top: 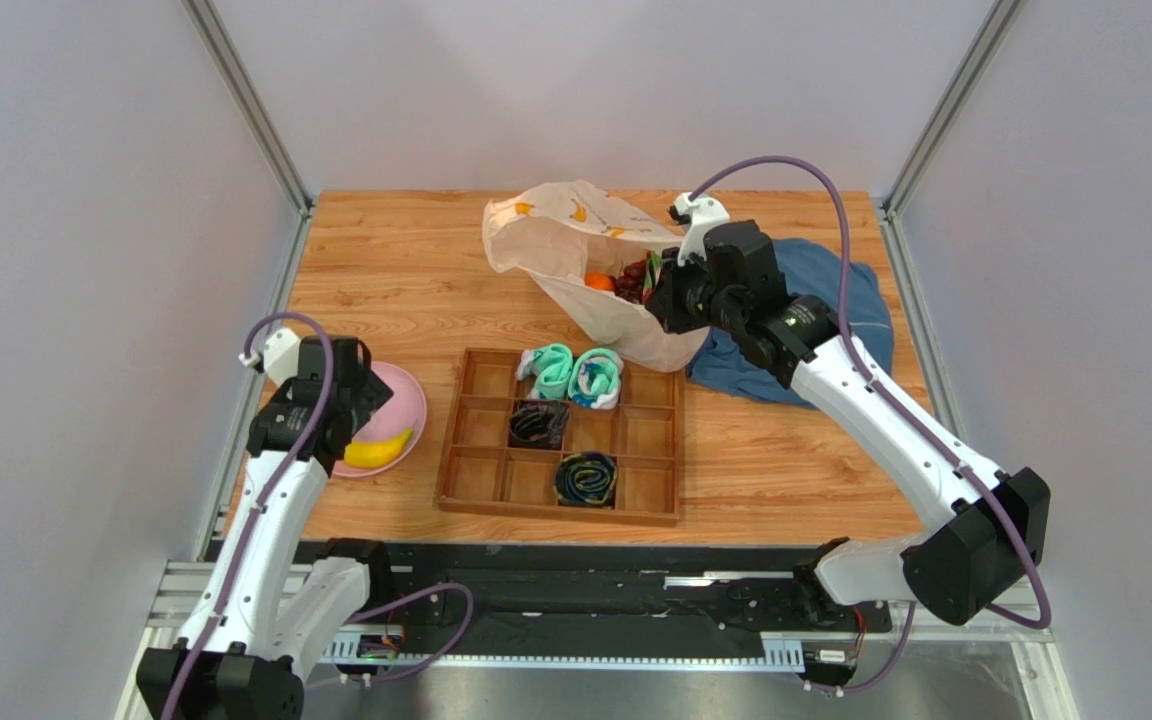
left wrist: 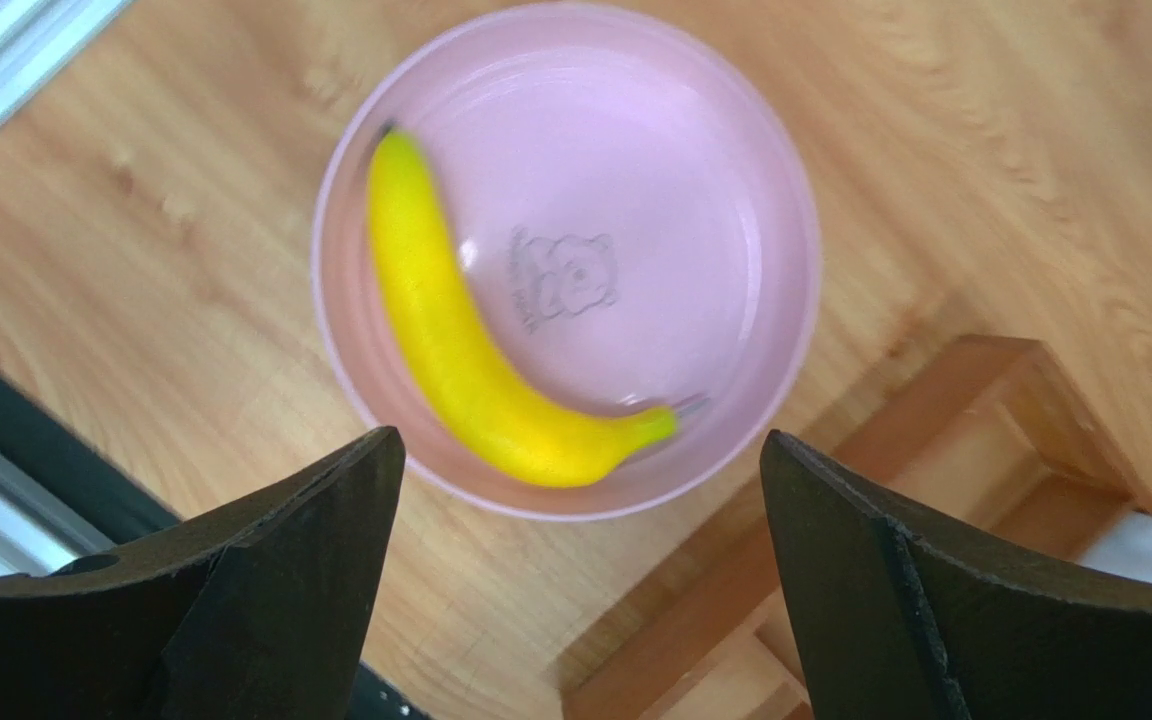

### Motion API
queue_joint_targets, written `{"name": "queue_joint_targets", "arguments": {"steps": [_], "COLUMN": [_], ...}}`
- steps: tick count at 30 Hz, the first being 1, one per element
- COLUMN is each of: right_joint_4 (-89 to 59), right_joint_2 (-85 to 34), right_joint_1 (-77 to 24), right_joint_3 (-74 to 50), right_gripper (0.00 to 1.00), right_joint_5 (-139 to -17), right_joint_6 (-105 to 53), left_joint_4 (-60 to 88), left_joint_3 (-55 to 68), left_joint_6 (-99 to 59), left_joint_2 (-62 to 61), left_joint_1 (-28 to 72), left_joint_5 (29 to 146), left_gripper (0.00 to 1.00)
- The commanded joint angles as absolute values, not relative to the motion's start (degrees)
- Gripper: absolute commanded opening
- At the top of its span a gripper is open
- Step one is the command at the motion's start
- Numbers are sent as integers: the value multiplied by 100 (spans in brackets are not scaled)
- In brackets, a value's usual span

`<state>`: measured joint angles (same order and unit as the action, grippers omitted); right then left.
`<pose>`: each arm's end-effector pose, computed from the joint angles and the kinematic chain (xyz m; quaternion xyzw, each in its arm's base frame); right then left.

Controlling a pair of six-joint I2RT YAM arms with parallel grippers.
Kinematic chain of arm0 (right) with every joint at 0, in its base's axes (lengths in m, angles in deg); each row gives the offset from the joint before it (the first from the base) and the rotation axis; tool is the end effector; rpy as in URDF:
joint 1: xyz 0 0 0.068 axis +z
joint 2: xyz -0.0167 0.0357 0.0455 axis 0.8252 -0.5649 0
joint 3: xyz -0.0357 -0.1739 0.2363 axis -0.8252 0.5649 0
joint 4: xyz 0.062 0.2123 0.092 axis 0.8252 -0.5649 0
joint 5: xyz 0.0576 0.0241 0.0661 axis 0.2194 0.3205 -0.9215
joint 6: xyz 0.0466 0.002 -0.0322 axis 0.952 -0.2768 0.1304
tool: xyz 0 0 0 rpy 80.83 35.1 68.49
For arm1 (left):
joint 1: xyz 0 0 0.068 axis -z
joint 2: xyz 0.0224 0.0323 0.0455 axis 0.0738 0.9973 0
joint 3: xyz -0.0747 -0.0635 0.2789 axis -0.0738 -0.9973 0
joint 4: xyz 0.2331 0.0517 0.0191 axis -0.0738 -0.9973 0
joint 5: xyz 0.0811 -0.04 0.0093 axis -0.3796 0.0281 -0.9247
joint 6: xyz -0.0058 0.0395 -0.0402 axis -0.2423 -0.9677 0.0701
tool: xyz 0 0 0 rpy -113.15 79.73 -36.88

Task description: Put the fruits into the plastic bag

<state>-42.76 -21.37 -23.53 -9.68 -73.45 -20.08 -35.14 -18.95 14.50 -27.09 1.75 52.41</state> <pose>0.2318 0.1478 0.3812 -0.1588 0.8581 0.2078 0.4418 0.1268 0.0047 0.2984 -0.3880 0.8292 0.0487 0.3993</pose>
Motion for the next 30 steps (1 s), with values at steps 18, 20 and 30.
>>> {"name": "queue_joint_targets", "arguments": {"steps": [18,20,30], "right_joint_4": [-4048,-4048,-4083], "right_joint_2": [-2047,-2047,-2047], "right_joint_1": [-2335,-2326,-2326], "right_joint_3": [-997,-1006,-1014], "right_gripper": [4,4,4], "right_joint_5": [-7276,-7267,-7232], "right_joint_6": [-2086,-2086,-2103], "left_joint_4": [-2369,-2273,-1781], "left_joint_3": [-3367,-3385,-3525], "left_joint_6": [2767,2741,2548], "left_joint_2": [-2498,-2349,-1909], "left_joint_1": [-1012,-1091,-1495], "left_joint_5": [6312,6357,6629], "left_gripper": [89,87,78]}}
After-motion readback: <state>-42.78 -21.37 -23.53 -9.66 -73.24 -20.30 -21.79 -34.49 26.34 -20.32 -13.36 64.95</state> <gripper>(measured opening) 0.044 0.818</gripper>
